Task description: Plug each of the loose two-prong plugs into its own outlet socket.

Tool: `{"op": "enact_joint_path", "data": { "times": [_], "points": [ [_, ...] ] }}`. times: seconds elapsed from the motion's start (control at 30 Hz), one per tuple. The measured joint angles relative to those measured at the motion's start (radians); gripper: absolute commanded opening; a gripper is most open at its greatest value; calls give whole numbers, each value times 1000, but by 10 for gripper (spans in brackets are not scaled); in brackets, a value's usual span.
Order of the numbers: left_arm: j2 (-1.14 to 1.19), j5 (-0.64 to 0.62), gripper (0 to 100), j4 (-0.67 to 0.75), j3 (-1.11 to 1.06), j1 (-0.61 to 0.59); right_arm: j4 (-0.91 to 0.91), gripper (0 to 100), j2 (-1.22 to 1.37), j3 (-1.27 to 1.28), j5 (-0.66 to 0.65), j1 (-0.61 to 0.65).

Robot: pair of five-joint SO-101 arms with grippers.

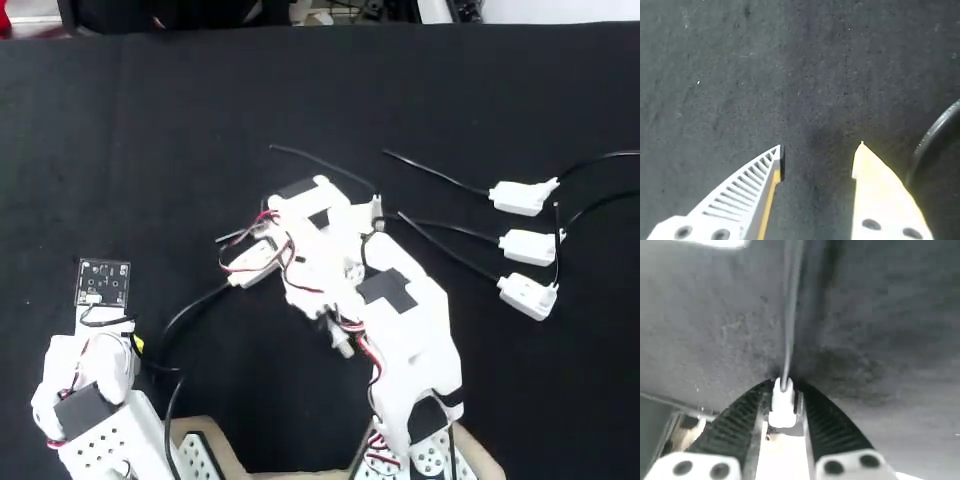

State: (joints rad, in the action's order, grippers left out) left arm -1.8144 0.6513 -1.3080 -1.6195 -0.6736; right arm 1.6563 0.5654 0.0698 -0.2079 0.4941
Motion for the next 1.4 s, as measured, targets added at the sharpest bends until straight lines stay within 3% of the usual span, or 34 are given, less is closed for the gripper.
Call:
{"op": "enact_joint_path", "data": {
  "times": [0.23, 0.5, 0.67, 1.13, 1.23, 1.4],
  "points": [
    [0, 0, 231, 0, 0, 0, 2, 11, -52, -75, 37, 0],
    [0, 0, 231, 0, 0, 0, -75, 11, -402, -51, 100, 0],
    [0, 0, 231, 0, 0, 0, -334, 11, -651, 169, 126, -9],
    [-3, 0, 231, 0, -2, 32, -1312, 11, -1283, 1063, 169, -12],
    [-3, 0, 231, 0, -3, 38, -1438, 11, -1409, 1204, 129, -12],
    [-3, 0, 231, 0, -3, 43, -1476, 11, -1534, 1341, 52, 51]
  ]
}}
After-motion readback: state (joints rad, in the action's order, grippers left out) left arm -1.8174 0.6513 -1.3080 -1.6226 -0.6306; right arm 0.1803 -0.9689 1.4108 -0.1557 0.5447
